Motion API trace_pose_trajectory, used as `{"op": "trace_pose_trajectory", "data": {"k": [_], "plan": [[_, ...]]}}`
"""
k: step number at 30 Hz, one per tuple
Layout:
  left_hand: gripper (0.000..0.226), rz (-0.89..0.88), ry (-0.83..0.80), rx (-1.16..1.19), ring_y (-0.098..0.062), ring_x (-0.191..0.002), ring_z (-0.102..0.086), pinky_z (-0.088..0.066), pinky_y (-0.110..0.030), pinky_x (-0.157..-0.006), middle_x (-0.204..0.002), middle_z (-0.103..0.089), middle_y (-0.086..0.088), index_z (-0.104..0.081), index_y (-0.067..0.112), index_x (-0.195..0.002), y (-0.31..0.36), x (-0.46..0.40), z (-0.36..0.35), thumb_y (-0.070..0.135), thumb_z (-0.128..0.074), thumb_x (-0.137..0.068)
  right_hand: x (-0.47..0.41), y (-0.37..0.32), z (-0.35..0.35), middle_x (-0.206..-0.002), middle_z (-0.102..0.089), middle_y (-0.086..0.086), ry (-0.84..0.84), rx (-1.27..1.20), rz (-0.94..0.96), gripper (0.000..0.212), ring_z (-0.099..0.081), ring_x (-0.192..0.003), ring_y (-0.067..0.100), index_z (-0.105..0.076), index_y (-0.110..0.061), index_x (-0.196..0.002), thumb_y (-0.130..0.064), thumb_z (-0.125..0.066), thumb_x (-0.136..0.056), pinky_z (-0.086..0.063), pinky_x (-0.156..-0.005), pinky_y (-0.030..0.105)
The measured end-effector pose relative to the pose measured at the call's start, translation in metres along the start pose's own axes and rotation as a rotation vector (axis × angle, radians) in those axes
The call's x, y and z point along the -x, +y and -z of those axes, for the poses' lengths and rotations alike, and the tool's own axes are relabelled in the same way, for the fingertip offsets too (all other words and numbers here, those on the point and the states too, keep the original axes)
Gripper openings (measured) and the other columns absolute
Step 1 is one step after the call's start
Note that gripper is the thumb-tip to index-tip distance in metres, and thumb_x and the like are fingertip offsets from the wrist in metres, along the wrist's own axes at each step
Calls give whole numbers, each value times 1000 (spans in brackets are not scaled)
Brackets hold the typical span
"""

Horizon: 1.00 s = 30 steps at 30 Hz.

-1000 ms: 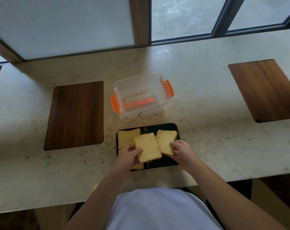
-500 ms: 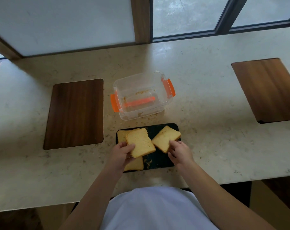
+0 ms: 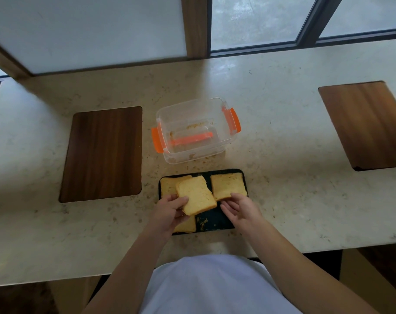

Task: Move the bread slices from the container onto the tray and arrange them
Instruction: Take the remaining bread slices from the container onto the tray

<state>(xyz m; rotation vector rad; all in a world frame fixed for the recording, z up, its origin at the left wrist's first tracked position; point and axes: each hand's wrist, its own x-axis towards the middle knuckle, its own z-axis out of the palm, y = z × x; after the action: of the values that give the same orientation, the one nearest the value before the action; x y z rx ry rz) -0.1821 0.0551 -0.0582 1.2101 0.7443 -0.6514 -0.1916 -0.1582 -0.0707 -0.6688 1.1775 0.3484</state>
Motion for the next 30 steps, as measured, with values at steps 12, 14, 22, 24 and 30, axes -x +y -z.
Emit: {"op": "trace_pose_trajectory", "data": {"k": [12, 14, 22, 24, 30], "plan": [[30, 8, 17, -25, -26, -94, -70, -56, -34, -68, -113, -71, -16, -58, 7, -122, -6, 2, 1, 11, -66, -94, 3, -1, 7, -131, -54, 31, -43, -52, -14, 49, -63, -110, 45, -41, -1, -144, -1, -55, -98, -58, -90, 49], [28, 8, 17, -28, -26, -94, -71, -57, -33, -67, -113, -71, -16, -59, 7, -121, -6, 3, 2, 11, -66, -94, 2, -2, 6, -123, -54, 30, -50, -63, -15, 52, -64, -105, 45, -39, 0, -146, 0, -56, -97, -58, -88, 49], [28, 9, 14, -49, -26, -95, -71, -57, -33, -67, -116, -70, -18, -58, 4, -121, -4, 5, 1, 10, -65, -95, 0, -9, -5, -133, -52, 34, -44, -73, -29, 56, -63, -106, 46, -32, 3, -149, -1, -54, -98, -56, -92, 50], [29, 9, 17, -50, -27, -97, -70, -57, -33, -67, -117, -69, -18, -57, 3, -122, -3, 5, 1, 10, -64, -95, 0, -10, -8, -133, -52, 34, -54, -62, -38, 55, -63, -108, 46, -35, 3, -148, -2, -55, -97, -57, -91, 50], [30, -4, 25, -56, -27, -96, -70, -58, -30, -63, -118, -69, -18, -57, 2, -122, -4, 4, 1, 10, -65, -94, 3, -11, -6, -129, -56, 31, -77, 37, -63, 52, -64, -110, 44, -37, 4, -145, -6, -57, -98, -58, -87, 49]]}}
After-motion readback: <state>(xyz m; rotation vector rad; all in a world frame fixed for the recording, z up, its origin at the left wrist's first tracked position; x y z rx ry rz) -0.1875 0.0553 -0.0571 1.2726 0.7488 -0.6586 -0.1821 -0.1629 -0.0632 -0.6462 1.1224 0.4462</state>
